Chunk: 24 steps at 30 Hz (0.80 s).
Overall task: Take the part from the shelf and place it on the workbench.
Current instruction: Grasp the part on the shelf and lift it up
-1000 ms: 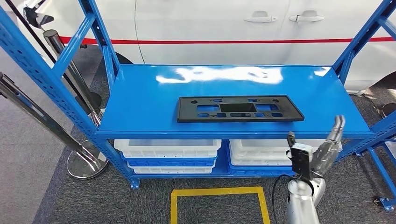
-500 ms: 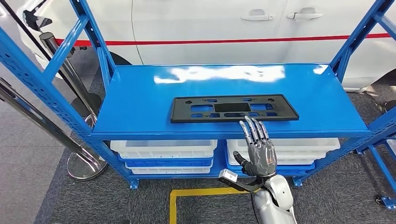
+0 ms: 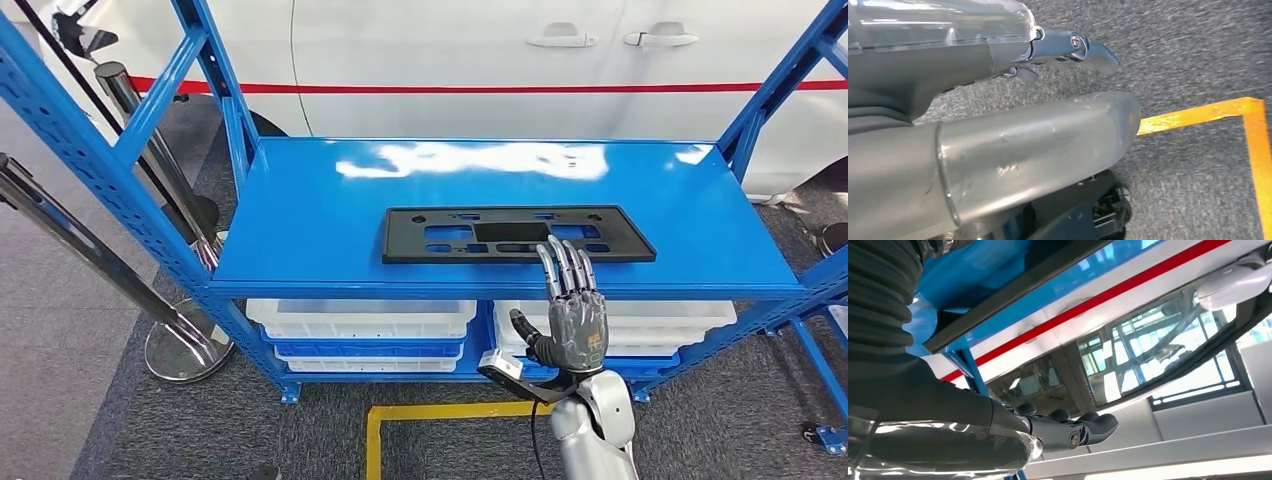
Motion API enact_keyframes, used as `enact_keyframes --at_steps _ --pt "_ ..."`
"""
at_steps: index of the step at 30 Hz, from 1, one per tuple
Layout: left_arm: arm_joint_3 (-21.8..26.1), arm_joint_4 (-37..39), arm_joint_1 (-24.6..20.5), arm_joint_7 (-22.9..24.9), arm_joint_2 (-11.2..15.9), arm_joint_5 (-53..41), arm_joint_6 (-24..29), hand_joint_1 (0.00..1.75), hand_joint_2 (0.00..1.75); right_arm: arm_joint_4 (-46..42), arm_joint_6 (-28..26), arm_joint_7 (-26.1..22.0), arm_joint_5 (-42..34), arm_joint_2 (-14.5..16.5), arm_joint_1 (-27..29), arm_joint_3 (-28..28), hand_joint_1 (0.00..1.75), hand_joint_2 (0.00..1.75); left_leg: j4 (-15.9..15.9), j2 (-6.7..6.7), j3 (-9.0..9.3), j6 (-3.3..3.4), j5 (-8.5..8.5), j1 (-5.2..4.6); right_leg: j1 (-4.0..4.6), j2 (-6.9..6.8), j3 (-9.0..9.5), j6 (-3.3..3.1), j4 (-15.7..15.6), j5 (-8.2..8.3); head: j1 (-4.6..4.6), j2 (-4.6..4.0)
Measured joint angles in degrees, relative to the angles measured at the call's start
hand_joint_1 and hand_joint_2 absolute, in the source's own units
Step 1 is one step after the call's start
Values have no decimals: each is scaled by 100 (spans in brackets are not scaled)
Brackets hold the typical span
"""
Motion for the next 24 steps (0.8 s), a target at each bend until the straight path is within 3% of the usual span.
enact_keyframes --at_steps 2,5,7,9,10,11,12,14,16,20,22,24 --pt "-2 0 -16 -20 -5 -11 -4 0 0 -39 -1 -1 32 35 -20 -59 0 175 -1 1 -11 -49 -3 -17 32 10 78 -31 -207 4 -2 0" --pt "-3 -2 -34 -27 -5 -15 -9 0 0 -85 -2 -1 55 76 -26 -112 0 175 78 6 -38 -137 -85 -5 3 11 98 -120 -270 29 -2 0" --pt "-3 -2 -39 -28 -5 -15 -10 0 0 -107 -2 0 56 108 -33 -124 0 175 561 7 -251 -178 -380 5 -17 -2 118 -186 -307 45 -3 0" --pt "-3 -2 -35 -28 -5 -15 -10 0 0 -114 -2 0 56 128 -34 -135 0 175 1293 8 -596 -206 -699 5 -12 -10 110 -212 -298 42 -3 0" --pt "-3 -2 -31 -27 -5 -15 -10 0 0 -114 -2 0 56 135 -32 -143 0 175 1523 8 -707 -215 -745 6 -9 -11 106 -215 -289 38 -3 0" --pt "-3 -2 -27 -27 -5 -15 -10 0 0 -114 -2 0 56 139 -32 -151 0 175 1543 9 -720 -217 -680 6 -8 -10 105 -215 -279 34 -3 0" --pt "-3 -2 -27 -27 -5 -15 -10 0 0 -114 -2 0 57 142 -32 -157 0 175 1347 9 -630 -211 -521 6 -8 -5 107 -212 -267 27 -3 0" --pt "-3 -2 -37 -28 -5 -20 -10 0 0 -115 -2 0 66 150 -34 -173 0 175 595 12 -274 -172 -146 -1 0 4 114 -188 -241 8 -3 0" --pt "-4 -2 -52 -34 -5 -34 -10 0 0 -115 -2 0 84 161 -38 -201 0 175 105 8 -53 -124 -4 -21 17 9 98 -140 -215 -3 -2 0" --pt "-31 -4 -47 -47 -4 -95 -10 0 0 -110 -2 0 156 189 -62 -318 0 175 -18 0 -28 -14 37 -15 14 8 67 -24 -172 -34 -1 0" --pt "-64 -4 -60 -52 -8 -125 -10 0 0 -96 -1 0 177 190 -94 -386 0 175 -64 9 -21 53 75 6 -6 11 -109 34 227 -299 0 0" --pt "-96 -4 -69 -57 -8 -155 -10 0 0 -59 0 1 179 190 -109 -460 0 175 -64 13 -36 79 82 -1 -18 11 -445 82 940 -644 1 0"
